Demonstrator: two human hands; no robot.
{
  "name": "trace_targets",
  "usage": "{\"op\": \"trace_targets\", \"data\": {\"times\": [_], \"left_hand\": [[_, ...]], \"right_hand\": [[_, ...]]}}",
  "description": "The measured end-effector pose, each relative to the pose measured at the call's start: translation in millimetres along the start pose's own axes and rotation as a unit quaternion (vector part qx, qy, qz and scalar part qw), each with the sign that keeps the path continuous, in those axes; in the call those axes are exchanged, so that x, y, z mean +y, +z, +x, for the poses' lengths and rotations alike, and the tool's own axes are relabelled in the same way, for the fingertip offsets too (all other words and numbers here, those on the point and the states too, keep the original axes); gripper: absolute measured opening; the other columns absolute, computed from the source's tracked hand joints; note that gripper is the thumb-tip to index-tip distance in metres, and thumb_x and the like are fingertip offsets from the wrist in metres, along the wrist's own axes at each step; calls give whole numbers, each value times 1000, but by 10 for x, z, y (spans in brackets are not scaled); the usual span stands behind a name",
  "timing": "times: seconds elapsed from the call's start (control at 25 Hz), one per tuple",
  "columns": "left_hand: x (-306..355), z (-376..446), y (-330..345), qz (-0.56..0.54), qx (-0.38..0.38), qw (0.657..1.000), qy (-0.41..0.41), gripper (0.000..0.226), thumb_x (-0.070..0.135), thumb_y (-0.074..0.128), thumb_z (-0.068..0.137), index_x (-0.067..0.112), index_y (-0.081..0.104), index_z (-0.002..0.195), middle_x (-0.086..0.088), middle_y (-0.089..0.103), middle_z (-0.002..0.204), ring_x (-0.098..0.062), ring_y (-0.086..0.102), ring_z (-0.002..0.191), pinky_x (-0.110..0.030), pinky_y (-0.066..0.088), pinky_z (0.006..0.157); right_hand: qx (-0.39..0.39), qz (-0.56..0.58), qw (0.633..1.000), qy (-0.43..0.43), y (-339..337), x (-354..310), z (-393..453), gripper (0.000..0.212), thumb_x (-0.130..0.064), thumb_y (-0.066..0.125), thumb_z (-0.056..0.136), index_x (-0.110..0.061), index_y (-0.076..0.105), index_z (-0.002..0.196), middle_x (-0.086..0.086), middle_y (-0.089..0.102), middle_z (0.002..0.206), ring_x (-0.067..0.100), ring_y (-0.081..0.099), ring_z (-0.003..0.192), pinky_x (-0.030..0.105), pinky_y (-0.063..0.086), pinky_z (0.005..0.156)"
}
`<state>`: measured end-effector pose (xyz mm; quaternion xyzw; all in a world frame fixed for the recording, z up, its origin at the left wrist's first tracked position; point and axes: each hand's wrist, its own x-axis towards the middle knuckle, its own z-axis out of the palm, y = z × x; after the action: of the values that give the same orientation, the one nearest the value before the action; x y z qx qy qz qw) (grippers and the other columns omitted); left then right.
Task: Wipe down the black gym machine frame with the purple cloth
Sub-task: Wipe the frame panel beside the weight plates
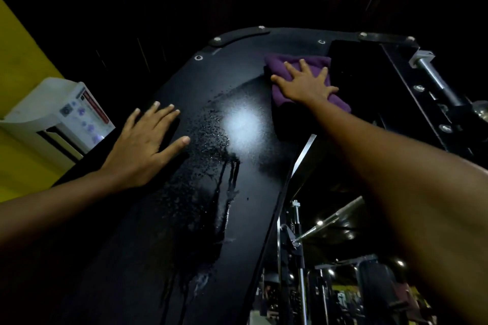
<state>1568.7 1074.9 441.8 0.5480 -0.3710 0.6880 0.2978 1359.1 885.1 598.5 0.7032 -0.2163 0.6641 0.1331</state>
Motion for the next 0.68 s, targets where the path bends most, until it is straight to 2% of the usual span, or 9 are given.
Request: {"op": "trace_targets", "data": {"times": [0.08, 0.24, 0.4, 0.52, 0.6, 0.68], "left_hand": [[-9, 9, 13, -14, 3, 1000, -10, 90, 73, 16, 79, 18, 28, 149, 2, 24, 157, -8, 7, 145, -30, -5, 116], [-7, 28, 17, -37, 6, 999, -35, 93, 75, 16, 77, 19, 25, 150, 2, 20, 158, -9, 8, 146, -30, -2, 116], [19, 24, -9, -41, -10, 998, -48, 97, 76, 13, 74, 18, 20, 151, 2, 17, 159, -8, 8, 146, -30, -1, 116], [36, 23, -31, -31, -25, 997, -59, 99, 77, 11, 72, 18, 17, 152, 2, 15, 159, -8, 6, 146, -25, -3, 114], [43, 25, -18, -29, -20, 998, -60, 100, 77, 11, 72, 17, 18, 152, 1, 17, 159, -8, 7, 146, -23, -3, 113], [14, 19, -16, -29, -17, 998, -60, 101, 77, 11, 72, 16, 20, 151, 0, 18, 159, -9, 8, 146, -25, -2, 114]], "right_hand": [[19, -13, 1000, 1, 17, -12, 10, 63, -64, 31, 93, -38, 18, 149, -5, 6, 160, 41, 0, 144, 66, 11, 108], [57, -71, 995, -43, 58, -225, 26, 58, -58, 29, 95, -37, 23, 149, -4, 13, 159, 38, 9, 143, 60, 7, 110], [12, -63, 986, -155, 163, -709, -81, 57, -60, 30, 95, -40, 23, 148, -8, 11, 159, 37, 5, 144, 62, 0, 110], [-24, -75, 963, -256, 277, -991, -253, 58, -62, 32, 94, -43, 21, 147, -13, 9, 159, 33, 3, 145, 62, -2, 110], [-35, -74, 946, -315, 234, -925, -235, 56, -61, 39, 92, -48, 25, 144, -18, 14, 157, 27, 7, 145, 59, 3, 110], [-40, -60, 947, -312, 131, -686, -86, 54, -56, 47, 91, -49, 30, 142, -21, 20, 155, 20, 13, 144, 58, 7, 109]]}}
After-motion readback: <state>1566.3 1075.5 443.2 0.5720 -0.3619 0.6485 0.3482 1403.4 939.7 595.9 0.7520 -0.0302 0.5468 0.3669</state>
